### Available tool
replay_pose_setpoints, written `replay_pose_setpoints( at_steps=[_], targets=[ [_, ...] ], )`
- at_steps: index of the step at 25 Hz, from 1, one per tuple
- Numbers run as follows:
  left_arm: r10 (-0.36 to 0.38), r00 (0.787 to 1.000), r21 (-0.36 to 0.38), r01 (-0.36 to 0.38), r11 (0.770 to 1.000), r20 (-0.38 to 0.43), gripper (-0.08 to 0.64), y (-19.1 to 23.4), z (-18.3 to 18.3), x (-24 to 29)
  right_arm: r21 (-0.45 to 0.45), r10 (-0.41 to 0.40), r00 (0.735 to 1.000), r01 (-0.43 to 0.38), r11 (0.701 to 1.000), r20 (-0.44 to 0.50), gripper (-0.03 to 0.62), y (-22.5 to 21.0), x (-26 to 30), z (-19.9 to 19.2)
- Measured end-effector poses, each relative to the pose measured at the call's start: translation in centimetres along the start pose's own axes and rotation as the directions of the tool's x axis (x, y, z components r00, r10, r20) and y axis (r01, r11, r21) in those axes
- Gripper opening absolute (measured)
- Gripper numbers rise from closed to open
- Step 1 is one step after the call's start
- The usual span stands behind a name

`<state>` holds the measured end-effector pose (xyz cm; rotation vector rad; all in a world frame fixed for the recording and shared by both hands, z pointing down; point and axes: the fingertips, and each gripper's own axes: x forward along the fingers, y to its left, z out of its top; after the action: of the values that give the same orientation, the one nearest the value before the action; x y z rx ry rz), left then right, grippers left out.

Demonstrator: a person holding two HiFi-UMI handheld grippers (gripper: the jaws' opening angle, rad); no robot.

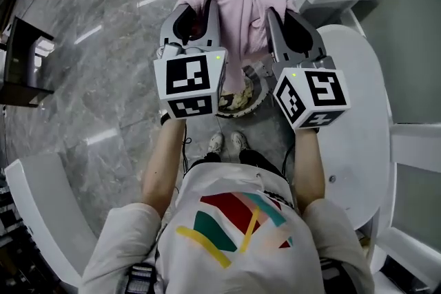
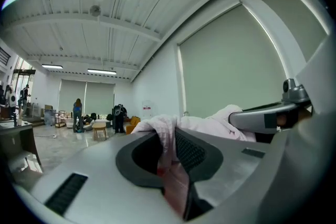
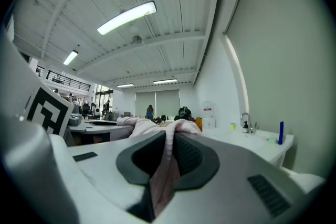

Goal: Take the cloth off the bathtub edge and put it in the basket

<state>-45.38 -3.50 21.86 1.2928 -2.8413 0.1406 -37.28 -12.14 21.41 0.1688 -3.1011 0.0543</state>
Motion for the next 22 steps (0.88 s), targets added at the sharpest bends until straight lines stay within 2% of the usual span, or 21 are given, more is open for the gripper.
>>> replay_pose_setpoints(
  at_steps=[3,6,11,15,19,20,22],
  targets=[
    [-0.010,0.997,-0.005,0.010,1.000,-0.082,0.078,-0.1,-4.3,0.6,0.013,0.002,0.996,0.000,1.000,-0.089,0.049,-0.3,0.8,-4.2],
    [-0.022,0.984,-0.013,0.021,1.000,-0.177,0.078,-0.3,-9.2,1.3,0.003,0.017,0.984,-0.017,1.000,-0.179,0.051,-0.6,1.2,-9.1],
    [-0.033,0.939,-0.018,0.029,0.999,-0.342,0.078,-0.7,-18.3,1.8,0.036,0.037,0.939,-0.027,0.999,-0.341,0.051,-1.4,1.2,-18.2],
    [-0.044,0.882,-0.011,0.043,0.999,-0.468,0.078,-1.5,-25.7,2.8,0.050,0.055,0.878,-0.035,0.998,-0.476,0.050,-1.8,1.4,-26.3],
    [-0.057,0.816,-0.016,0.059,0.998,-0.575,0.077,-2.5,-35.1,3.7,0.126,0.064,0.825,0.009,0.992,-0.562,0.044,-3.0,2.0,-34.9],
    [-0.057,0.797,-0.017,0.059,0.998,-0.601,0.077,-2.7,-37.6,3.7,0.145,0.068,0.806,0.023,0.989,-0.588,0.044,-3.4,2.1,-37.4],
    [-0.057,0.751,-0.026,0.053,0.998,-0.658,0.077,-3.2,-42.6,3.3,0.168,0.078,0.749,0.045,0.985,-0.658,0.043,-3.7,1.5,-42.7]
  ],
)
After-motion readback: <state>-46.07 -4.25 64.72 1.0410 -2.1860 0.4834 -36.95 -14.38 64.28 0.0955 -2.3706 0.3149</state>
